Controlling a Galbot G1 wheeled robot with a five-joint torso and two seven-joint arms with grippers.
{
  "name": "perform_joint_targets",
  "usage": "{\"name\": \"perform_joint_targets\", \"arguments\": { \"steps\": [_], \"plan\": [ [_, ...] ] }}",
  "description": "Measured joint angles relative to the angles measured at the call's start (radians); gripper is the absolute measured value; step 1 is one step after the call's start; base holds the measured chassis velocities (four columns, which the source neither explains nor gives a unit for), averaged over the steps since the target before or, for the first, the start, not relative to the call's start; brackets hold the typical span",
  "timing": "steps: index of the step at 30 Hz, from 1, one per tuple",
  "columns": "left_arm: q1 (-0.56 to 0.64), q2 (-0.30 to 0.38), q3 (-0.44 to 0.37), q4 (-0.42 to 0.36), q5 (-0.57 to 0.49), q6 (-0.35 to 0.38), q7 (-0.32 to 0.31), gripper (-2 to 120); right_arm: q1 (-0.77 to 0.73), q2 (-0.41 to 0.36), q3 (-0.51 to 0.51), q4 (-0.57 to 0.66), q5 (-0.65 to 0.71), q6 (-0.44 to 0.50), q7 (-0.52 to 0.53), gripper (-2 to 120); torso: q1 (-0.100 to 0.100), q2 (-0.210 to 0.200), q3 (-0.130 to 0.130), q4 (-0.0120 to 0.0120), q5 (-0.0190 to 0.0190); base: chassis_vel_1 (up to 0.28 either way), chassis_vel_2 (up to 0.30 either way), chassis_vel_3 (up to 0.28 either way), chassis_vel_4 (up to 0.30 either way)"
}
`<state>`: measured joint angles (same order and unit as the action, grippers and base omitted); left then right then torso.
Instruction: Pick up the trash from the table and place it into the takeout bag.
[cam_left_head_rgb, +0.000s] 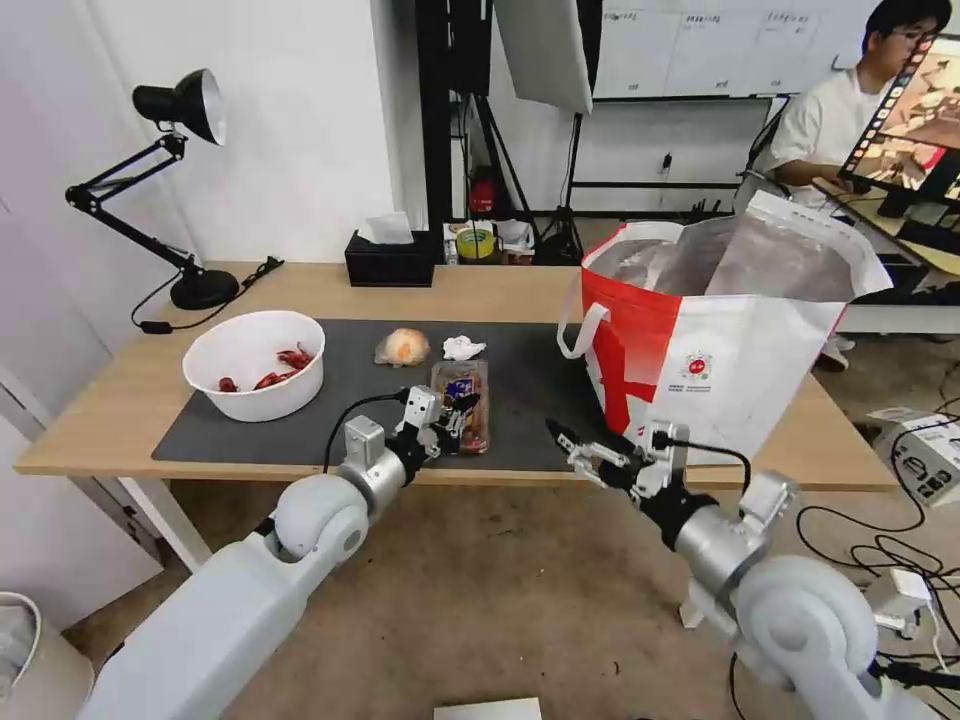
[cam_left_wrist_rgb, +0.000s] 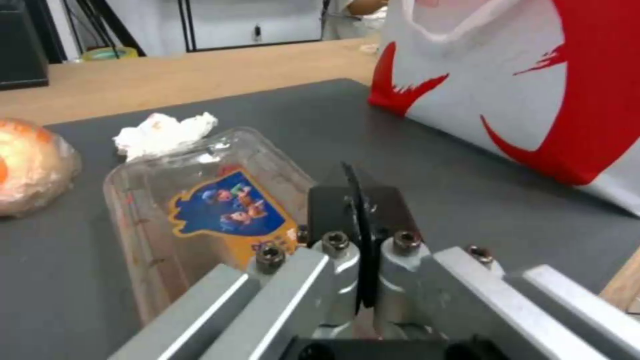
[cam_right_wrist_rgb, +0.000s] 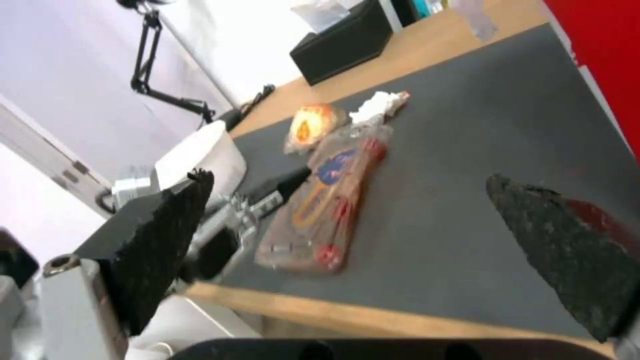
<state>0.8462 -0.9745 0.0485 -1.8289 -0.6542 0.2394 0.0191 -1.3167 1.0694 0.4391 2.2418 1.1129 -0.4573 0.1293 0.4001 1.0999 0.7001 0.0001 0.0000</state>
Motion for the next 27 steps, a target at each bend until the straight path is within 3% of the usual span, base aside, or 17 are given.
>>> {"name": "perform_joint_targets", "arguments": {
  "steps": [10,27],
  "plan": [
    [0.000,0.015,0.002,0.011,0.014,-0.004,0.002,0,0.177,-0.005,-0.093,-0.085,0.181,-0.009,0.123,100,0.000,0.000,0.000,0.0000,-0.0001,0.000,0.000,0.000,0.000],
    [0.008,0.026,0.001,0.005,0.019,-0.006,0.003,0,0.431,0.040,-0.211,-0.255,0.312,-0.054,0.334,100,0.000,0.000,0.000,0.0000,-0.0001,0.000,0.000,0.000,0.000]
  ]
}}
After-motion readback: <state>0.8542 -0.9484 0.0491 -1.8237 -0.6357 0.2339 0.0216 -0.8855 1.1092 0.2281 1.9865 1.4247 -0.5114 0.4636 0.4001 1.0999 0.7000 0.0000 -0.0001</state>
